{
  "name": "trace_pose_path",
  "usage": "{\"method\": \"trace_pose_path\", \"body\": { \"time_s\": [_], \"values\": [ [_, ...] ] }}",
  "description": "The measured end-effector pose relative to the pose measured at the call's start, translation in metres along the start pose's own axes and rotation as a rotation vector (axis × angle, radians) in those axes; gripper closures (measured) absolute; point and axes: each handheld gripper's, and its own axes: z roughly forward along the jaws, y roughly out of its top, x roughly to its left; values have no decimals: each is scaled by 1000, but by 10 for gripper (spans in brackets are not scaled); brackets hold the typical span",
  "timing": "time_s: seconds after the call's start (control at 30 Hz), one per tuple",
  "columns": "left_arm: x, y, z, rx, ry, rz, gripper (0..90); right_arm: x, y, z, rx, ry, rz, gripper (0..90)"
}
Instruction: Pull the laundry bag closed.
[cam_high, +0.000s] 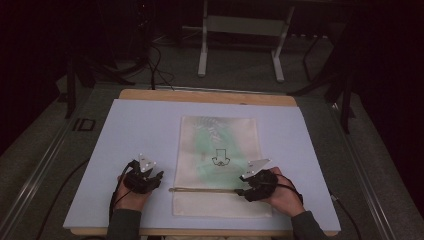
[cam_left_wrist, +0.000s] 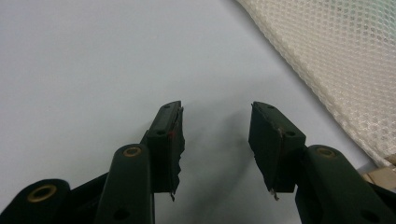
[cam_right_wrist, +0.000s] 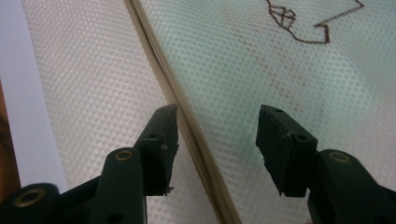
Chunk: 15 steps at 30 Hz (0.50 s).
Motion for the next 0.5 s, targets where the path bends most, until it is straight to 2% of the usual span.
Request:
{"method": "trace_pose_path", "body": {
  "time_s": [0.5],
  "values": [
    [-1,0,0,0,-5,6,540,10,16,13,-3,36,-38,492]
  ]
}}
